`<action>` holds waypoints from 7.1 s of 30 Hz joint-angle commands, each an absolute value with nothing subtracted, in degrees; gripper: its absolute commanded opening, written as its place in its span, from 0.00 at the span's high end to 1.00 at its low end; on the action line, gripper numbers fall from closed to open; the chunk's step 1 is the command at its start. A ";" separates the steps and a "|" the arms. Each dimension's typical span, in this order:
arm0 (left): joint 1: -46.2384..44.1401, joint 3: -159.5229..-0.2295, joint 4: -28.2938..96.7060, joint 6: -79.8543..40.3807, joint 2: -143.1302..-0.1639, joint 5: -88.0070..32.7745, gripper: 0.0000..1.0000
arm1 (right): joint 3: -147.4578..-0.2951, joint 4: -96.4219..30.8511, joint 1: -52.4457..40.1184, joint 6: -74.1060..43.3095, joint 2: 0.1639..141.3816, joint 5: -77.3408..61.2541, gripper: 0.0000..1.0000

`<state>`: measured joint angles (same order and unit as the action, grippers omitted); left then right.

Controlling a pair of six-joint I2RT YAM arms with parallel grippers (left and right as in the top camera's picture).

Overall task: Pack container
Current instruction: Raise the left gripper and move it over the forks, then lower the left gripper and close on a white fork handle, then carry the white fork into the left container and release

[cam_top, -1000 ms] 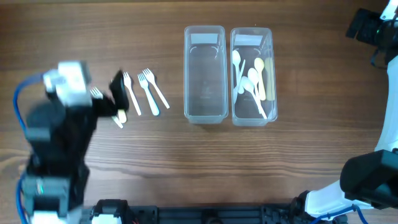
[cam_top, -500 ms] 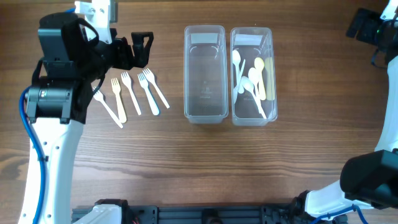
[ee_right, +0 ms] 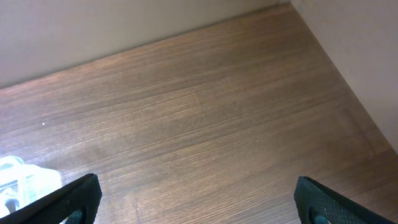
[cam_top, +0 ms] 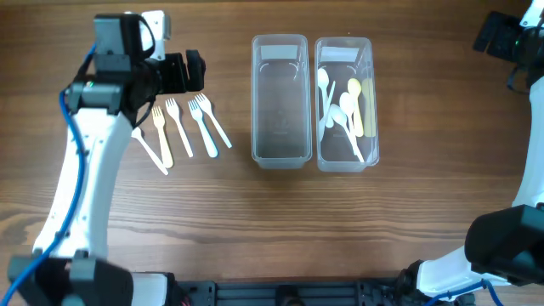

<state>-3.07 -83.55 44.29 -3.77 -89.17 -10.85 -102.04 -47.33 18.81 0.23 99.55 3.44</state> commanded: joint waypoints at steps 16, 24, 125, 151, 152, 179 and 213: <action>1.67 -84.31 51.20 -8.12 -105.34 -9.08 0.34 | -101.62 -47.20 18.52 -0.01 100.07 3.18 0.00; 3.62 -84.09 51.24 -11.40 -107.87 -8.86 0.39 | -101.62 -47.20 18.52 -0.01 100.07 3.18 0.00; -0.19 -76.03 40.07 -10.96 -117.45 -3.33 0.87 | -101.62 -47.20 18.52 -0.01 100.07 3.18 0.00; -8.32 -83.37 37.98 -15.97 -90.87 -6.61 0.96 | -101.62 -47.20 18.52 -0.01 100.07 3.18 0.00; -9.82 -83.40 37.28 -15.99 -90.35 -6.59 0.96 | -101.62 -47.20 18.52 -0.01 100.07 3.18 0.00; -27.86 -83.37 28.69 -17.17 -109.54 -6.39 0.85 | -101.62 -47.20 18.52 0.01 100.07 3.18 0.00; -7.22 -88.36 50.09 -20.18 -106.24 -4.03 0.26 | -101.62 -47.20 18.52 -0.01 100.07 3.18 0.00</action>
<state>-7.49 -90.83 50.13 -19.70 -102.63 -3.31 -102.04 -47.33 18.81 0.23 99.55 3.44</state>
